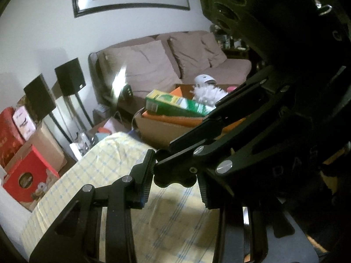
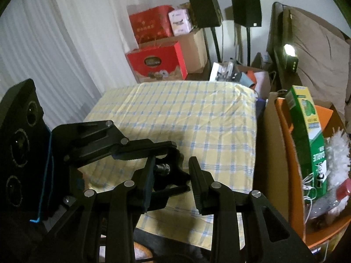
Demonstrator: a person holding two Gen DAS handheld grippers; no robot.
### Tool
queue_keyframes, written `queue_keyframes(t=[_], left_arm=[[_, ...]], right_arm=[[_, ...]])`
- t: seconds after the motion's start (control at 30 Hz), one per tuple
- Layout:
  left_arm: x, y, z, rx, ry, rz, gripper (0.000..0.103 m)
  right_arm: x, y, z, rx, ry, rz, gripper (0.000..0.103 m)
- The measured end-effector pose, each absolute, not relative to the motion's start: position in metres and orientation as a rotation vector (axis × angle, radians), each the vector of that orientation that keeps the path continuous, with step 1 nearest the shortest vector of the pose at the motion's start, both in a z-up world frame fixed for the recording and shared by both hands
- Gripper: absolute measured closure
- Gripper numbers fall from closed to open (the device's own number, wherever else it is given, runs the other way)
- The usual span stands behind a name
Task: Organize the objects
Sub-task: 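Carry the black earbud with the left gripper over the orange-lined box, then open the left gripper to drop the earbud into the box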
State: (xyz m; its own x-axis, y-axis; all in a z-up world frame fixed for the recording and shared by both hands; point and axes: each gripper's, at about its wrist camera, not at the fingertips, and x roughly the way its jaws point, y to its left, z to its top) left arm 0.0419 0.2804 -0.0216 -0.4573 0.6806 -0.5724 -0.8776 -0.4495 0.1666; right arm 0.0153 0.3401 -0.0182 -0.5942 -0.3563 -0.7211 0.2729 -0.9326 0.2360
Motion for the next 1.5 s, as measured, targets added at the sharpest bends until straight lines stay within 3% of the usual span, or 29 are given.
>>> queue_keyframes(t=[0.43, 0.97, 1.07, 1.13, 1.3, 1.5], left_arm=[[0.052, 0.394, 0.003, -0.348, 0.705, 1.840, 0.069], [0.032, 0.479, -0.040, -0.443, 0.677, 1.680, 0.068], [0.027, 0.485, -0.049, -0.482, 0.688, 1.697, 0.058], [0.024, 0.488, -0.053, -0.502, 0.708, 1.745, 0.025], [0.026, 0.472, -0.050, -0.473, 0.700, 1.755, 0.019], [0.018, 0.446, -0.041, -0.477, 0.664, 1.853, 0.019]], right_arm=[[0.042, 0.437, 0.015, 1.062, -0.330, -2.741, 0.073], [0.047, 0.538, -0.012, 1.173, -0.569, -2.881, 0.073], [0.043, 0.546, -0.023, 1.212, -0.600, -2.881, 0.073], [0.040, 0.550, -0.029, 1.236, -0.622, -2.883, 0.073], [0.031, 0.560, -0.051, 1.346, -0.674, -2.872, 0.073], [0.032, 0.564, -0.053, 1.359, -0.697, -2.877, 0.072]])
